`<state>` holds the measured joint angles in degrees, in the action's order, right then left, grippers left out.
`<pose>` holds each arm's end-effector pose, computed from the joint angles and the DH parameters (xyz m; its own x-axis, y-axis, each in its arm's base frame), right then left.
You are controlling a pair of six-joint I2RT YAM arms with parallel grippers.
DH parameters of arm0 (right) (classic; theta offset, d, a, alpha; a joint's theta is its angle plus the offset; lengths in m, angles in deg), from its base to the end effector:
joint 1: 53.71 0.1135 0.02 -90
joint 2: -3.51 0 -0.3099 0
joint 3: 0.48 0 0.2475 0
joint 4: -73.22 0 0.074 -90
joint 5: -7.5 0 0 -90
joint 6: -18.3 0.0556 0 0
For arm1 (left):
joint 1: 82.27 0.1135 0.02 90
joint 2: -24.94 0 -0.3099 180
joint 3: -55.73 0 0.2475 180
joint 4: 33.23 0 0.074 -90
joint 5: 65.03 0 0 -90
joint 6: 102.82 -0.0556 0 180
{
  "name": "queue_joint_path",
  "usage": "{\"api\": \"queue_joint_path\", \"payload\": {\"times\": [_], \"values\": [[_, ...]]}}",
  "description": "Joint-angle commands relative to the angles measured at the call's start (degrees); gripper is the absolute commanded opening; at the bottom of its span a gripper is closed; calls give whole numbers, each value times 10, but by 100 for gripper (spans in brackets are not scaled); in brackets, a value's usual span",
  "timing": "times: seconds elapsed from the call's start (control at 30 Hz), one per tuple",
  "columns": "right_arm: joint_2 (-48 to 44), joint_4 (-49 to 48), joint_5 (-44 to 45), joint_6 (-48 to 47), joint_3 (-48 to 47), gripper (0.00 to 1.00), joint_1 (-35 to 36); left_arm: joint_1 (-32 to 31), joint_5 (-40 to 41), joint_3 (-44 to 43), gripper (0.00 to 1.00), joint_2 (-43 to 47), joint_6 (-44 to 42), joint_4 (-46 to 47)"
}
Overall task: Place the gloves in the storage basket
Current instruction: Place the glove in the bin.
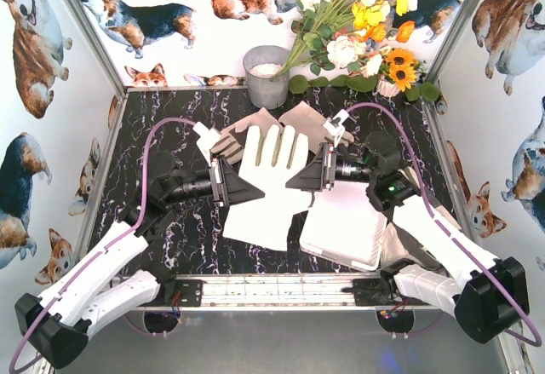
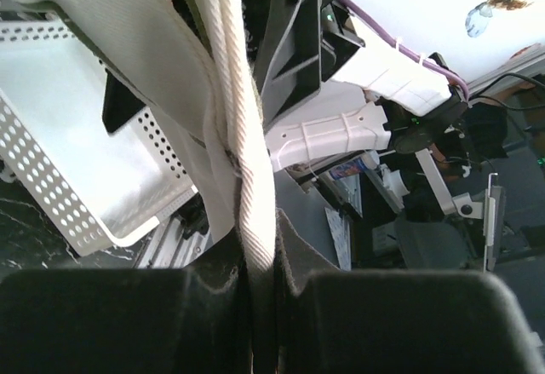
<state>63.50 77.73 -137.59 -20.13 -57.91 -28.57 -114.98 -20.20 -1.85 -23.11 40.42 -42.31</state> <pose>0.1773 0.1336 0.3578 -0.8368 0.1025 -0.5378 -0.5218 0.1481 0.8401 0.1218 -0.1251 0.3858 -0.7793 -0.1708 -0.6029 0.5904 0.1223 -0.7978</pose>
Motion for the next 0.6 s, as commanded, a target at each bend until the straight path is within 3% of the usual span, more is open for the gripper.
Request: {"api": "queue_joint_path", "payload": {"times": [0.0,0.07,0.3,0.47,0.57], "values": [[2,-35,-35,-11,-8,100,23,-10,53,-32,0,2,-36,10],[0,-17,-36,-21,-8,97,28,-10,73,-28,0,4,-40,12],[-8,-17,-32,-12,-5,66,30,-44,107,-4,0,-23,-40,42],[-4,-1,-17,-9,-7,26,30,-64,167,-2,0,-45,-64,25],[-13,129,39,-59,-25,0,25,-75,248,-3,0,-54,-88,-17]]}}
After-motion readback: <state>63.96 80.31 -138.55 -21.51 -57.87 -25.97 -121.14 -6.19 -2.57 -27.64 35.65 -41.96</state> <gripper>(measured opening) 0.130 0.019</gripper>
